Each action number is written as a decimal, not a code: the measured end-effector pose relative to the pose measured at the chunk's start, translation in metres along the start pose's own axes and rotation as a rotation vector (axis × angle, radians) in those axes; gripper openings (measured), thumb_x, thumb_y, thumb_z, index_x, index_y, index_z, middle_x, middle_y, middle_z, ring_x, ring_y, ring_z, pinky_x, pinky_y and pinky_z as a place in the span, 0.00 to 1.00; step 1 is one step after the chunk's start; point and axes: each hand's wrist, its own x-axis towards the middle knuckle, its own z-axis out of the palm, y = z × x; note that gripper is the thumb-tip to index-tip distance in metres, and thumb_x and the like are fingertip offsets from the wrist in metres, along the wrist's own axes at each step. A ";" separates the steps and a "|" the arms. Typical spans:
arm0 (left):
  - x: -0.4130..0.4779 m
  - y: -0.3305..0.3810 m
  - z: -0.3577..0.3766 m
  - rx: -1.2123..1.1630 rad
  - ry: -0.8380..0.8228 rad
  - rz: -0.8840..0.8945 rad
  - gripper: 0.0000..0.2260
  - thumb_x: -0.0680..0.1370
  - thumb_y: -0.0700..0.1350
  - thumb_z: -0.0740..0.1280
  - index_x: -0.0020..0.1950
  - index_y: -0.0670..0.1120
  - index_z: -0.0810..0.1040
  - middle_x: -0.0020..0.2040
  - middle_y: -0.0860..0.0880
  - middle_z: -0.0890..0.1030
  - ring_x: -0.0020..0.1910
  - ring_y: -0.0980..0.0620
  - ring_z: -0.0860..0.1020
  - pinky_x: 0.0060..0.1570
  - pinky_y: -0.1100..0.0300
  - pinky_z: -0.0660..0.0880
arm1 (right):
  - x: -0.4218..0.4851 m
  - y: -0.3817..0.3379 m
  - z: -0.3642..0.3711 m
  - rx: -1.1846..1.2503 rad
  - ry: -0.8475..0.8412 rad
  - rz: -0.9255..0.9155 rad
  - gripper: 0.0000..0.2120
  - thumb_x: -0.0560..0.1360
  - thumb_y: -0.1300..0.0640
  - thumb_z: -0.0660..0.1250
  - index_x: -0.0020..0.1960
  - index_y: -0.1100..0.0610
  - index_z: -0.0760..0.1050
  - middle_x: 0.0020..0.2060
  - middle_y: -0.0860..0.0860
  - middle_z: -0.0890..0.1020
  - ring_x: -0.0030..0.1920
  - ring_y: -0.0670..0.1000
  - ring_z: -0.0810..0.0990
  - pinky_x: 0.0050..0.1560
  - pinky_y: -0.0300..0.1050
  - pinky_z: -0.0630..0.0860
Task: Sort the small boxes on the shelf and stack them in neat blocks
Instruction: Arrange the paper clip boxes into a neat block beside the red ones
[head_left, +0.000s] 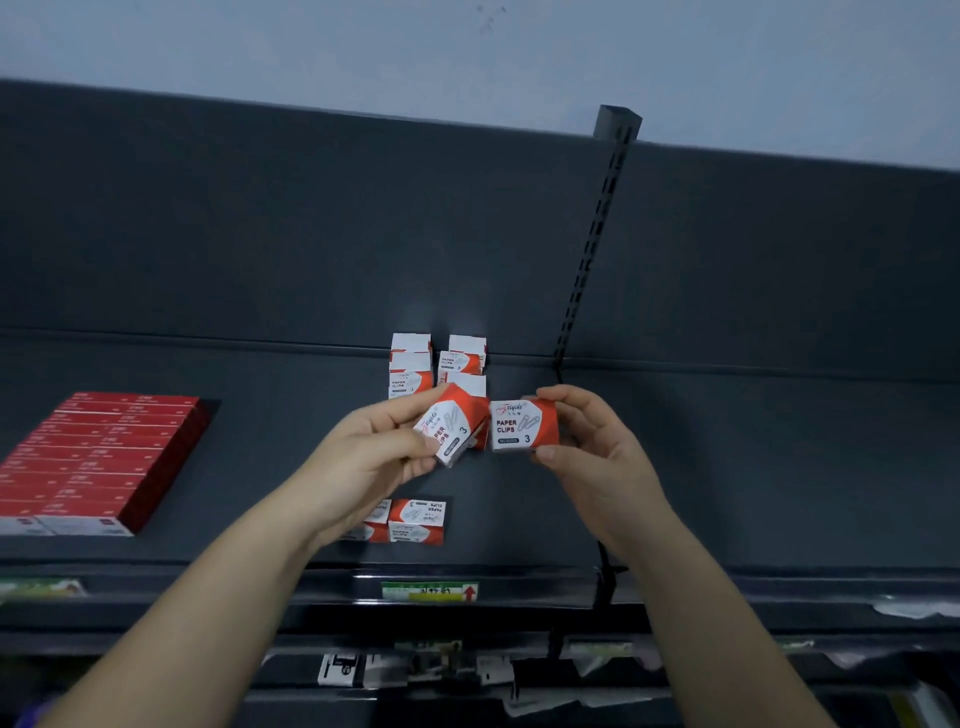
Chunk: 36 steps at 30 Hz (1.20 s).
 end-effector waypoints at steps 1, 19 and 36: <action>-0.001 0.000 0.001 0.028 0.004 -0.013 0.25 0.67 0.36 0.66 0.65 0.43 0.78 0.54 0.44 0.83 0.45 0.53 0.79 0.42 0.66 0.77 | -0.001 0.000 -0.001 0.000 -0.005 0.000 0.22 0.66 0.68 0.68 0.56 0.50 0.78 0.55 0.54 0.82 0.53 0.51 0.80 0.53 0.44 0.76; -0.026 -0.014 0.019 0.274 0.077 -0.074 0.21 0.74 0.35 0.67 0.63 0.51 0.79 0.58 0.51 0.83 0.55 0.50 0.80 0.54 0.54 0.75 | -0.014 0.006 -0.002 -0.226 -0.068 0.068 0.13 0.74 0.65 0.71 0.56 0.53 0.77 0.53 0.48 0.84 0.55 0.48 0.82 0.52 0.44 0.79; -0.005 -0.037 0.030 0.826 -0.040 0.126 0.38 0.73 0.33 0.71 0.73 0.63 0.62 0.53 0.62 0.82 0.54 0.59 0.79 0.52 0.63 0.76 | -0.020 0.022 -0.014 -0.673 -0.109 0.073 0.17 0.73 0.60 0.74 0.54 0.40 0.78 0.51 0.40 0.79 0.52 0.40 0.78 0.50 0.34 0.76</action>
